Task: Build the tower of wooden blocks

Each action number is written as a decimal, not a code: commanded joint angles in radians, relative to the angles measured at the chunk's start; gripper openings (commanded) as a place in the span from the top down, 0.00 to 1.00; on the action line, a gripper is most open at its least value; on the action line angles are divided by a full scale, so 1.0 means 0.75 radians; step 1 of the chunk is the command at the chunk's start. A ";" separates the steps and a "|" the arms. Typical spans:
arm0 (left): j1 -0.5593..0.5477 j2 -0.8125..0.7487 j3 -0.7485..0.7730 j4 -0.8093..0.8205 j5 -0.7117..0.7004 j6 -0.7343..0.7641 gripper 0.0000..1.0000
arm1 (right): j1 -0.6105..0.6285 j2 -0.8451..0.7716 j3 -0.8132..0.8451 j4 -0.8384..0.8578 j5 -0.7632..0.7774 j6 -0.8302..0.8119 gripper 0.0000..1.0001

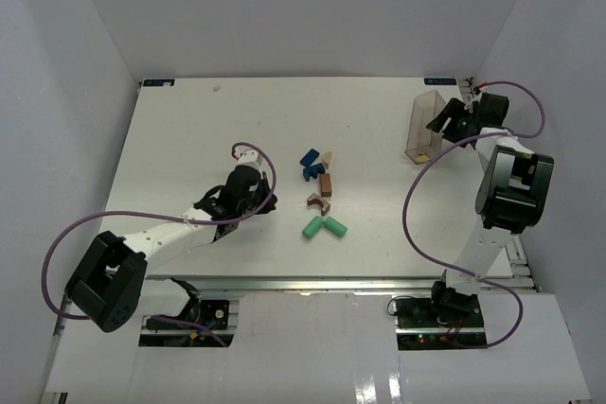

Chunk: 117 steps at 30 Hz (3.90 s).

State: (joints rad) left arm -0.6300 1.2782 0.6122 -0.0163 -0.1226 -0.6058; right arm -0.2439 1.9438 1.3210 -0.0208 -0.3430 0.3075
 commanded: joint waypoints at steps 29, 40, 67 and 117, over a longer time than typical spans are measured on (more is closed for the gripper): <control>0.008 -0.247 -0.152 0.175 0.008 0.135 0.38 | 0.912 -0.744 -0.397 -0.395 0.664 -0.257 0.32; -0.196 -0.151 -0.044 0.136 0.300 0.312 0.30 | 1.121 -1.005 -0.827 -0.311 0.588 -0.172 0.40; -0.473 0.464 0.340 -0.121 0.027 0.294 0.43 | 1.154 -1.271 -0.925 -0.228 0.636 -0.115 0.40; -0.479 -0.449 -0.240 0.363 0.329 0.466 1.00 | 1.280 -1.064 -0.832 0.240 -0.294 0.240 0.45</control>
State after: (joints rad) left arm -0.9855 0.9637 0.4375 0.2184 0.0993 -0.2700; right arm 0.7081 1.1364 0.6601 0.1118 -0.5468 0.4772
